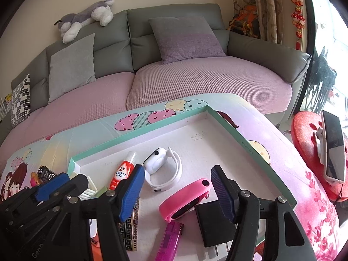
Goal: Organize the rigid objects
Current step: 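Open both tools to drop the red tube and white watch into the tray, then move both open tools back toward the pink doll figure and black toy car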
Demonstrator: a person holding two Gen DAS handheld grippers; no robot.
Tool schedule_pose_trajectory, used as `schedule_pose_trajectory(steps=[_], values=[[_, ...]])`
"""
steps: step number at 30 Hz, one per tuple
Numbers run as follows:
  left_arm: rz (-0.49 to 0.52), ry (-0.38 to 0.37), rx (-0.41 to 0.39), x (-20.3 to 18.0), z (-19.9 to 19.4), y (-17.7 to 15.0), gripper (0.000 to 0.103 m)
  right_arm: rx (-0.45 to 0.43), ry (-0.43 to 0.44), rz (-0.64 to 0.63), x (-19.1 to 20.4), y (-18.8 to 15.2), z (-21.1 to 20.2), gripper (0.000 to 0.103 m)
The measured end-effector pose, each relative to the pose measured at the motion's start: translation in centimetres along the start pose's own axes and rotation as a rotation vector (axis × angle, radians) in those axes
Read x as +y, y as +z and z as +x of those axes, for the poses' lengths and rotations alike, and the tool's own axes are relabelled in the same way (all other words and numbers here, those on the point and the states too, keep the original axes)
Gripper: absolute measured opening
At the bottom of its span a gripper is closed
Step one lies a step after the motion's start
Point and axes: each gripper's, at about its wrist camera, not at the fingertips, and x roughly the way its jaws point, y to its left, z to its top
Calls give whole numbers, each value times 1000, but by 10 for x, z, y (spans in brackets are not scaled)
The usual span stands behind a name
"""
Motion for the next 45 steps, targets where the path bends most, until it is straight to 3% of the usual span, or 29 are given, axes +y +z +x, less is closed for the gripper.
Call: schedule_pose_trajectory(steps=[5,9,12,14,18,30,38,45], values=[[-24,26,-16,8,-6,2,58,8,-7,-4,0,0,2,74],[-59,55,-24,21,-8,3,62,12,-8,-12,1,-1,3,91],[-89,75,-25,31,-7,3,73,13,-6,-20,3,-1,4,100],[-110,97,-29,37,-7,3,84,8,-13,-27,4,-2,3,102],[-161,150,-26,52,-7,1,96,-6,-10,-15,4,-1,1,103],[-268,248,-31,85,-9,-6,97,-22,13,-3,10,1,-5,103],[-319,286,-37,109,-20,-9,97,-35,103,-79,52,-1,-14,103],[-427,361,-51,155,-37,-18,97,-42,168,-158,87,-6,-19,103]])
